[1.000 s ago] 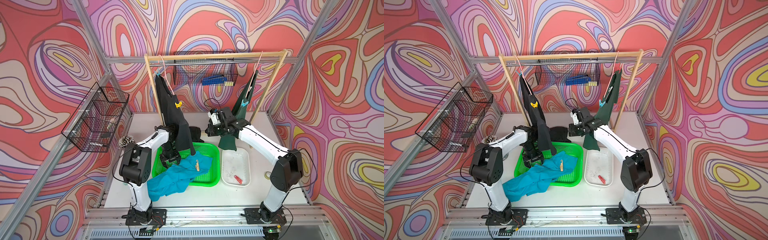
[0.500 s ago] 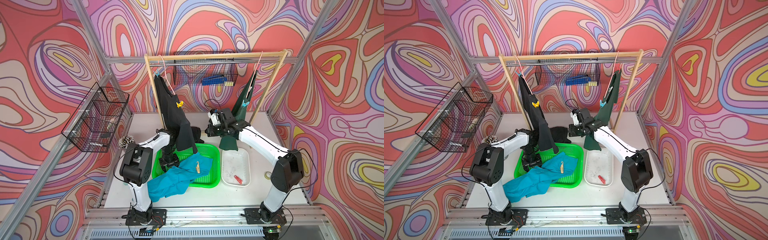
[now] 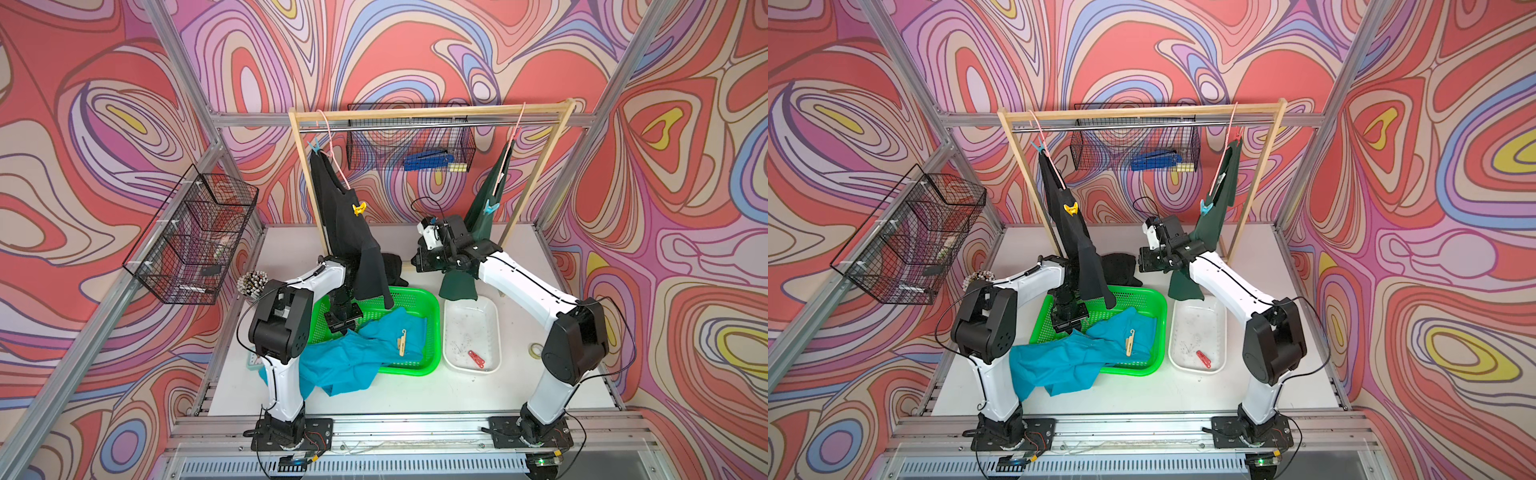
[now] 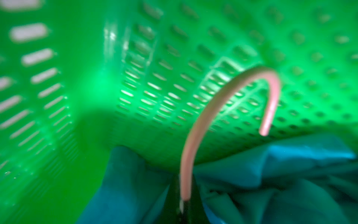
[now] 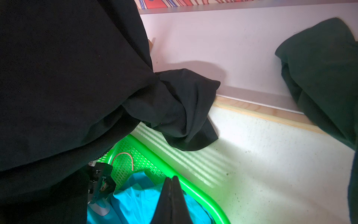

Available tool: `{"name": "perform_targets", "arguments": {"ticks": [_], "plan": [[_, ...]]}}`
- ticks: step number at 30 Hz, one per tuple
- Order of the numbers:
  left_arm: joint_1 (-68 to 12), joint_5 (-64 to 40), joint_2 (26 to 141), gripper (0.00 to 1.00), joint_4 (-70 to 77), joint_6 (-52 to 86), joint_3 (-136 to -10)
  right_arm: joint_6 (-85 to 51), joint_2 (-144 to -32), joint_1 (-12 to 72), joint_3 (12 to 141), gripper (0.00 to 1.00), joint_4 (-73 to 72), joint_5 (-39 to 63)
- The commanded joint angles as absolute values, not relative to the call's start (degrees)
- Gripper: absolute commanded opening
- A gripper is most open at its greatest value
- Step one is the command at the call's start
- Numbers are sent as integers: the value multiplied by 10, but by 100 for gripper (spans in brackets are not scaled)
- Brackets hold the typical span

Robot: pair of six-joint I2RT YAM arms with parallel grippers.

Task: Remove the clothespins securing t-shirts to the hanger
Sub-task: Pick up the hanger from the basket.

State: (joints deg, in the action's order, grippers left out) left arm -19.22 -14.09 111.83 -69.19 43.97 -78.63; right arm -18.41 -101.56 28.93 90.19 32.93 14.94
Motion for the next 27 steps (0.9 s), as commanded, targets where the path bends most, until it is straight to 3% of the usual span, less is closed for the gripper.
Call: {"name": "perform_targets", "arguments": {"ticks": [1,15,27], "plan": [[-198,-98,1102,0,-709,467,-814,-170,-987,287,901,0,322,147],[-242,-16,937,0,-722,494,-867,-193,-928,287,834,2,268,163],[-255,10,757,0,-517,413,-669,-226,-889,287,699,7,113,191]]}}
